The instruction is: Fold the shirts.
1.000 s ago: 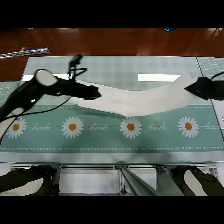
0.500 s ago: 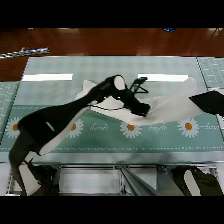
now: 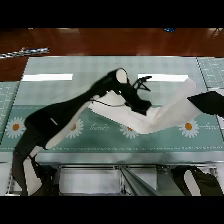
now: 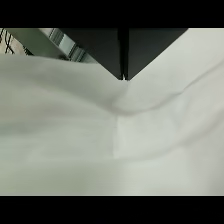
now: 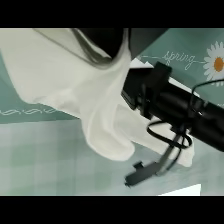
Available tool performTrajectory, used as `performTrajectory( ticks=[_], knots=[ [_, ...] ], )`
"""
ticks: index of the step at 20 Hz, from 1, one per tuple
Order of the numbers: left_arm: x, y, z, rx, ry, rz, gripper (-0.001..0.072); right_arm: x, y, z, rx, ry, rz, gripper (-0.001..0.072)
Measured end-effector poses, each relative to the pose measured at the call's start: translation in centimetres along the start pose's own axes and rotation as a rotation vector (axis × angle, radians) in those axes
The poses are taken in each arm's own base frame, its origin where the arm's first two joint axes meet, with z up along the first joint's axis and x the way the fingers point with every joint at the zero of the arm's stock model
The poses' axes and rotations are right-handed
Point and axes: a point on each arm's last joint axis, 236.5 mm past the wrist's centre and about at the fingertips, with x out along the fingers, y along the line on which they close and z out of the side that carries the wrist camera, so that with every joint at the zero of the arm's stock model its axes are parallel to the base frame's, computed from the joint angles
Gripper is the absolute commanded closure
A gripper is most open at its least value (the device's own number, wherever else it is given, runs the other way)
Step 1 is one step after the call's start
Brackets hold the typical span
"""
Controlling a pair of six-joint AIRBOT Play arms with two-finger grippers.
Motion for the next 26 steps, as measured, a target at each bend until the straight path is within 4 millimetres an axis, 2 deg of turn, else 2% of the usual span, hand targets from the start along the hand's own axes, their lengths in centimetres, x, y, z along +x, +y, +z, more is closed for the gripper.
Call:
performTrajectory(
  ticks=[4, 7, 10, 11, 13, 15, 17, 19, 22, 23, 24, 25, 26],
  knots=[
    [-11.4, 2.0, 0.7, 0.001, -0.129, 0.079, 0.0690, 1.6, 1.7, 0.8, 0.007, 0.039, 0.117, 0.0682],
    [-20.6, 2.6, -1.2, 0.016, -0.262, 0.183, 0.0690, 3.8, 4.4, 1.9, -0.030, 0.079, 0.218, 0.0681],
    [-28.2, 3.1, -5.2, 0.002, -0.390, 0.313, 0.0690, 7.6, 8.5, 3.0, -0.087, 0.136, 0.312, 0.0682],
    [-30.0, 3.2, -6.7, -0.008, -0.430, 0.351, 0.0690, 9.2, 9.7, 3.3, -0.103, 0.157, 0.331, 0.0682],
    [-32.5, 3.5, -10.2, -0.040, -0.488, 0.419, 0.0690, 13.0, 12.5, 3.3, -0.126, 0.210, 0.376, 0.0681],
    [-33.7, 4.0, -13.5, -0.083, -0.544, 0.465, 0.0690, 16.9, 14.6, 2.4, -0.144, 0.268, 0.398, 0.0681],
    [-33.5, 4.5, -16.4, -0.135, -0.583, 0.491, 0.0690, 21.1, 16.2, 1.1, -0.153, 0.326, 0.410, 0.0681],
    [-32.5, 5.2, -18.7, -0.184, -0.601, 0.499, 0.0690, 24.8, 17.0, -0.5, -0.153, 0.372, 0.408, 0.0681],
    [-30.6, 6.7, -20.9, -0.243, -0.604, 0.500, 0.0690, 29.5, 17.2, -3.0, -0.142, 0.436, 0.394, 0.0677],
    [-30.0, 7.2, -21.2, -0.260, -0.606, 0.498, 0.0690, 30.8, 17.2, -3.8, -0.132, 0.452, 0.391, 0.0548],
    [-29.6, 7.8, -21.5, -0.276, -0.606, 0.498, 0.0689, 31.8, 17.1, -4.6, -0.120, 0.471, 0.388, 0.0347],
    [-29.2, 8.3, -21.7, -0.288, -0.610, 0.499, 0.0690, 32.5, 17.2, -5.2, -0.108, 0.483, 0.391, 0.0299],
    [-28.9, 8.8, -21.7, -0.298, -0.616, 0.498, 0.0689, 33.2, 17.3, -5.7, -0.097, 0.490, 0.396, 0.0299]
  ],
)
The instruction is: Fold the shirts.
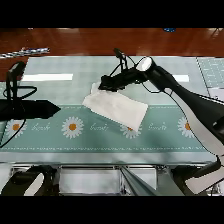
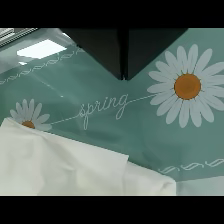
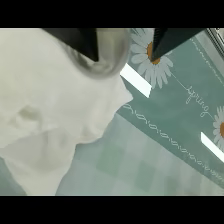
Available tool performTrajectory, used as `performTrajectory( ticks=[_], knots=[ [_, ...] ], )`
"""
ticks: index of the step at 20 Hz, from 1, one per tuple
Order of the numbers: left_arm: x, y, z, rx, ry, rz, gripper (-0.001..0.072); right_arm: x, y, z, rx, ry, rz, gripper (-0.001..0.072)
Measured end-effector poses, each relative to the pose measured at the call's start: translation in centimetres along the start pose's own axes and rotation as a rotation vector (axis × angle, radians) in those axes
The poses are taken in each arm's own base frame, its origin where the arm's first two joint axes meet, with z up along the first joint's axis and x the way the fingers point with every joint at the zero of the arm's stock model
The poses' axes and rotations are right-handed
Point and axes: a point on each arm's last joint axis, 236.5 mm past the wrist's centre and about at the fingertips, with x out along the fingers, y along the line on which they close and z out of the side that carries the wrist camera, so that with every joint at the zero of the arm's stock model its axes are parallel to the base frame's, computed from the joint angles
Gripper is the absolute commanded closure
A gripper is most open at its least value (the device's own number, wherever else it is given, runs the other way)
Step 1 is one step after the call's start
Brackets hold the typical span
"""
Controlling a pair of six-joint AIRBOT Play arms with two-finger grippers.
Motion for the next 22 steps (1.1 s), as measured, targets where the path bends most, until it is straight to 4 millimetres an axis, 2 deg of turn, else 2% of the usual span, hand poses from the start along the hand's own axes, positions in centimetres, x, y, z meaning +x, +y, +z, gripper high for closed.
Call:
performTrajectory(
  ticks=[2, 3, 4, 6, 8, 9, 11, 12, 14, 16, 17, 19, 20, 22],
  knots=[
    [0.9, 0.6, 0.0, -0.026, -0.015, 0.001, 0.0690, 0.6, 0.0, -0.2, 0.003, 0.010, 0.010, 0.0305],
    [1.3, 0.8, 0.1, -0.035, -0.020, 0.003, 0.0690, 0.3, 0.2, 0.0, 0.006, 0.007, 0.019, 0.0305],
    [1.7, 1.1, 0.3, -0.042, -0.032, 0.005, 0.0690, -0.5, 0.3, 0.3, 0.009, 0.004, 0.024, 0.0305],
    [1.9, 2.0, 1.0, -0.062, -0.056, 0.018, 0.0690, -4.1, 0.5, 1.5, 0.019, -0.021, 0.037, 0.0305],
    [1.5, 3.4, 1.8, -0.093, -0.088, 0.042, 0.0690, -9.6, 0.6, 2.4, 0.021, -0.041, 0.042, 0.0305],
    [1.1, 4.1, 2.2, -0.113, -0.106, 0.054, 0.0690, -13.1, 0.6, 2.8, 0.010, -0.065, 0.026, 0.0305],
    [0.5, 5.5, 2.6, -0.155, -0.129, 0.076, 0.0690, -19.9, -0.3, 2.1, -0.029, -0.104, -0.090, 0.0305],
    [0.3, 5.8, 2.6, -0.170, -0.132, 0.078, 0.0690, -22.9, -1.1, 1.2, -0.042, -0.122, -0.175, 0.0304],
    [0.1, 5.8, 2.5, -0.181, -0.126, 0.069, 0.0690, -28.8, -4.1, -1.3, -0.017, -0.194, -0.396, 0.0303],
    [0.3, 5.3, 2.1, -0.181, -0.108, 0.048, 0.0690, -32.7, -7.2, -4.5, 0.062, -0.277, -0.561, 0.0303],
    [0.4, 5.1, 1.9, -0.178, -0.104, 0.039, 0.0690, -33.7, -9.0, -6.7, 0.122, -0.308, -0.621, 0.0303],
    [1.0, 4.5, 1.4, -0.172, -0.085, 0.021, 0.0690, -33.5, -12.5, -11.0, 0.242, -0.346, -0.677, 0.0303],
    [1.3, 4.3, 1.1, -0.171, -0.075, 0.015, 0.0690, -32.3, -14.0, -13.1, 0.302, -0.342, -0.673, 0.0303],
    [1.9, 4.1, 0.4, -0.170, -0.054, 0.005, 0.0690, -28.4, -16.3, -16.7, 0.425, -0.323, -0.604, 0.0303]
  ],
)
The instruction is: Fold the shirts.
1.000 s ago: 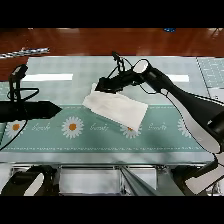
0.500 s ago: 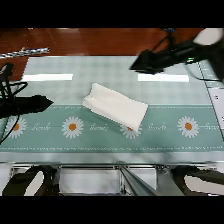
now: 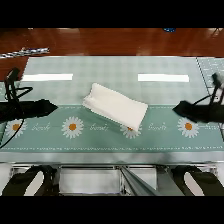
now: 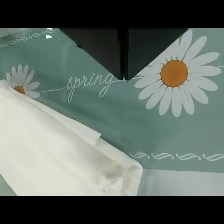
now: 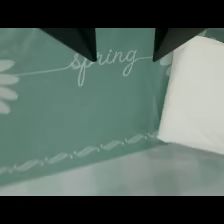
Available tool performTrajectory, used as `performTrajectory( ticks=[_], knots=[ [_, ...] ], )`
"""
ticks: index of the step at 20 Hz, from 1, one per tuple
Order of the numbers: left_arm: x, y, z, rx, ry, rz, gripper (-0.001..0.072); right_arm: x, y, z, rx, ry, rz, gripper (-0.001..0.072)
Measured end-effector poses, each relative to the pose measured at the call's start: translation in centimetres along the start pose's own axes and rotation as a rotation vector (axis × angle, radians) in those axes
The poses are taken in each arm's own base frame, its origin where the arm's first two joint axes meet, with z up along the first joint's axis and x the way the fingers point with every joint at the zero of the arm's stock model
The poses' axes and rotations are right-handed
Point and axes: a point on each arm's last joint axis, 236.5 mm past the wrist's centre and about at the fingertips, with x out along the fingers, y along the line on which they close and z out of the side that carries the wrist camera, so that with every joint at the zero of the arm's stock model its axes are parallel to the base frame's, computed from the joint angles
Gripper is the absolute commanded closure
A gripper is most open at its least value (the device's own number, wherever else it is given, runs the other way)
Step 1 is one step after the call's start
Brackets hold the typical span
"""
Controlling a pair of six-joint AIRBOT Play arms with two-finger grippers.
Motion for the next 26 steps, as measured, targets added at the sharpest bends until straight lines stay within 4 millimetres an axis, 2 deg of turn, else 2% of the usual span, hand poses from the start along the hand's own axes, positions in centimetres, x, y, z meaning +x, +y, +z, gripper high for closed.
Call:
performTrajectory(
  ticks=[3, 6, 10, 13, 14, 15, 17, 19, 21, 24, 26],
  knots=[
    [0.7, 0.1, -0.7, -0.004, 0.013, -0.005, 0.0690, 4.7, 0.2, -4.3, 0.124, 0.094, 0.088, 0.0303],
    [1.1, 0.2, -1.0, -0.009, 0.018, -0.004, 0.0690, 8.3, 1.9, -6.7, 0.202, 0.169, 0.167, 0.0303],
    [1.3, 0.3, -1.1, -0.015, 0.017, -0.004, 0.0690, 12.0, 4.6, -7.9, 0.293, 0.240, 0.274, 0.0303],
    [1.4, 0.4, -1.1, -0.016, 0.014, -0.003, 0.0690, 13.6, 6.7, -7.8, 0.335, 0.294, 0.348, 0.0305],
    [1.4, 0.4, -1.1, -0.017, 0.015, -0.004, 0.0690, 14.1, 7.4, -7.7, 0.335, 0.314, 0.366, 0.0327],
    [1.4, 0.4, -1.1, -0.017, 0.014, -0.003, 0.0690, 14.6, 8.0, -7.6, 0.326, 0.329, 0.378, 0.0405],
    [1.4, 0.4, -1.1, -0.017, 0.014, -0.004, 0.0690, 15.6, 9.5, -7.3, 0.268, 0.349, 0.390, 0.0681],
    [1.4, 0.4, -1.1, -0.017, 0.014, -0.003, 0.0690, 15.8, 12.3, -6.5, 0.186, 0.351, 0.434, 0.0681],
    [1.4, 0.4, -1.1, -0.021, 0.014, -0.003, 0.0690, 15.1, 15.7, -5.2, 0.081, 0.343, 0.487, 0.0681],
    [1.4, 0.4, -1.1, -0.021, 0.014, -0.004, 0.0690, 12.6, 21.1, -1.9, -0.090, 0.298, 0.541, 0.0681],
    [1.4, 0.4, -1.1, -0.021, 0.015, -0.004, 0.0690, 9.9, 24.3, 0.9, -0.200, 0.248, 0.556, 0.0681]
  ],
)
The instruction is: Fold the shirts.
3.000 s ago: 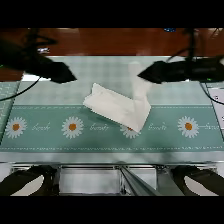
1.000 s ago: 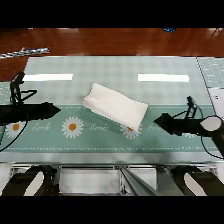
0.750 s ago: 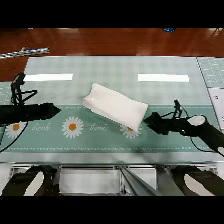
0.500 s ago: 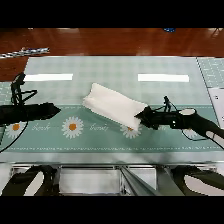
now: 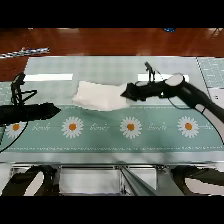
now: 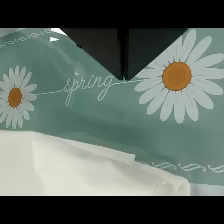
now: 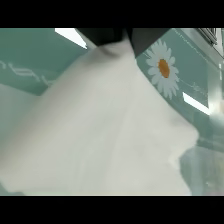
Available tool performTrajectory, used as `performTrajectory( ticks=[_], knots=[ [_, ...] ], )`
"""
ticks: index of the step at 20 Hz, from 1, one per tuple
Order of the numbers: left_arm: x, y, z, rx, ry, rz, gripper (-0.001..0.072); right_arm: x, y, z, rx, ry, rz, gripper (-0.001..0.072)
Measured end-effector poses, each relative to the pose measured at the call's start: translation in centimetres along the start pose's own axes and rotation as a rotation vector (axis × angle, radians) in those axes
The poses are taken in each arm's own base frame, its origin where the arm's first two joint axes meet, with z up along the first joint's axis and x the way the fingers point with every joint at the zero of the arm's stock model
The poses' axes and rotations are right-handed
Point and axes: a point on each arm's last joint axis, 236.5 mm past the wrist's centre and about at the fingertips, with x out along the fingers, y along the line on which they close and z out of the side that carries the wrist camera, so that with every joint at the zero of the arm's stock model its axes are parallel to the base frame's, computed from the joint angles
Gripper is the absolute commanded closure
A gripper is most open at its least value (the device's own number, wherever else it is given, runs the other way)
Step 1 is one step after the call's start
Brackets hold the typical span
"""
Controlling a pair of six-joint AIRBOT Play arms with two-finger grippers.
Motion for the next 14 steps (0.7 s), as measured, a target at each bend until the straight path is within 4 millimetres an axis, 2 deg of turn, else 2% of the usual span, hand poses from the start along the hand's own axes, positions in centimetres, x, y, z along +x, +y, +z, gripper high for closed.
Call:
performTrajectory(
  ticks=[3, 6, 10, 14],
  knots=[
    [0.0, 0.0, 0.0, 0.000, 0.000, 0.000, 0.0690, -3.2, 4.6, 4.1, -0.136, -0.060, -0.037, 0.0681],
    [0.0, 0.0, 0.0, -0.001, 0.000, 0.000, 0.0690, -7.3, 7.4, 7.3, -0.217, -0.128, -0.093, 0.0681],
    [0.0, 0.0, 0.0, -0.001, 0.000, 0.000, 0.0690, -14.3, 7.7, 11.0, -0.226, -0.220, -0.165, 0.0681],
    [0.0, 0.0, 0.0, -0.002, 0.000, 0.000, 0.0690, -23.1, 6.1, 13.9, -0.159, -0.362, -0.227, 0.0681]
  ],
)
